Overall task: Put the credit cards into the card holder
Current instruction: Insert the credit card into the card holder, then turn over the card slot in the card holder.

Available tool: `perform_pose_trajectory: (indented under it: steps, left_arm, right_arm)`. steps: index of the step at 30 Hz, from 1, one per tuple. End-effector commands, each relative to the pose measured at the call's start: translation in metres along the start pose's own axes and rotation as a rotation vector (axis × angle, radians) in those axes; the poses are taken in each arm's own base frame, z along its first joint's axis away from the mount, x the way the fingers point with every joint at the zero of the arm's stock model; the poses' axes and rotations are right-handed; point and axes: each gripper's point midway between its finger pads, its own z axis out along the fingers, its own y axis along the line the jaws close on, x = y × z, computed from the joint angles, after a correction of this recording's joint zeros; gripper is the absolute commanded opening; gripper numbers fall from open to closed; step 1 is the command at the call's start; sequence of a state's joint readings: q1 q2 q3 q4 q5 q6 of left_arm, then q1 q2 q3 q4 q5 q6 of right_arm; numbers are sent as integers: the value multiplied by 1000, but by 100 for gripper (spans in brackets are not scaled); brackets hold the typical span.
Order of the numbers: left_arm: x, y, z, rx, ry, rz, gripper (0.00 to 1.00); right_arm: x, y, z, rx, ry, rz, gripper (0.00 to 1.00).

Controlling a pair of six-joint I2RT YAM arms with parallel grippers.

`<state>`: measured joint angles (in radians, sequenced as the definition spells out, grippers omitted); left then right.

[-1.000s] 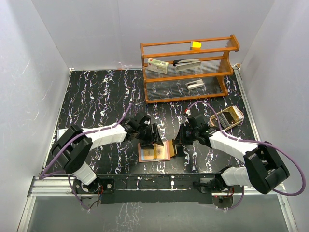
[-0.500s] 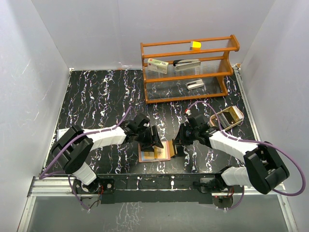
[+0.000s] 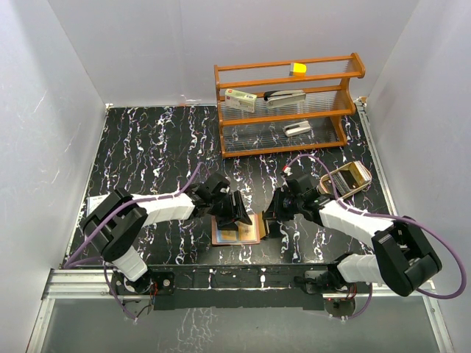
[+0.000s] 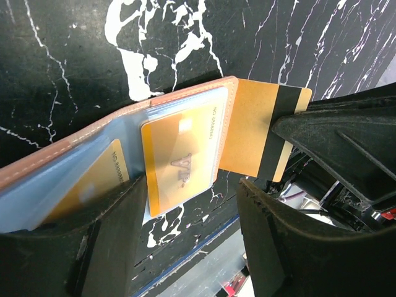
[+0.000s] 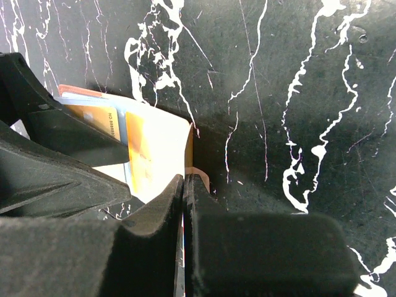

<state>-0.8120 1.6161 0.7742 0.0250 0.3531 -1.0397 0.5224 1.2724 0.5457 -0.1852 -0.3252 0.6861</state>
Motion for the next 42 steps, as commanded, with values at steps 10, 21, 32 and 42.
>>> perform_pose_trajectory:
  steps: [10, 21, 32, 42]
  left_arm:
    - [-17, -27, -20, 36, -61, 75, 59]
    - [-47, -2, -59, 20, -137, 21, 63]
    - [-54, 20, -79, 122, -156, -66, 64]
    - [-48, 23, -71, 171, -134, -93, 64]
  right_arm:
    - [-32, 5, -30, 82, -126, -106, 0]
    - [-37, 55, -45, -67, -130, -93, 0]
    - [-26, 95, -16, -158, -101, -83, 0]
    - [-22, 94, 11, -154, -67, -57, 0]
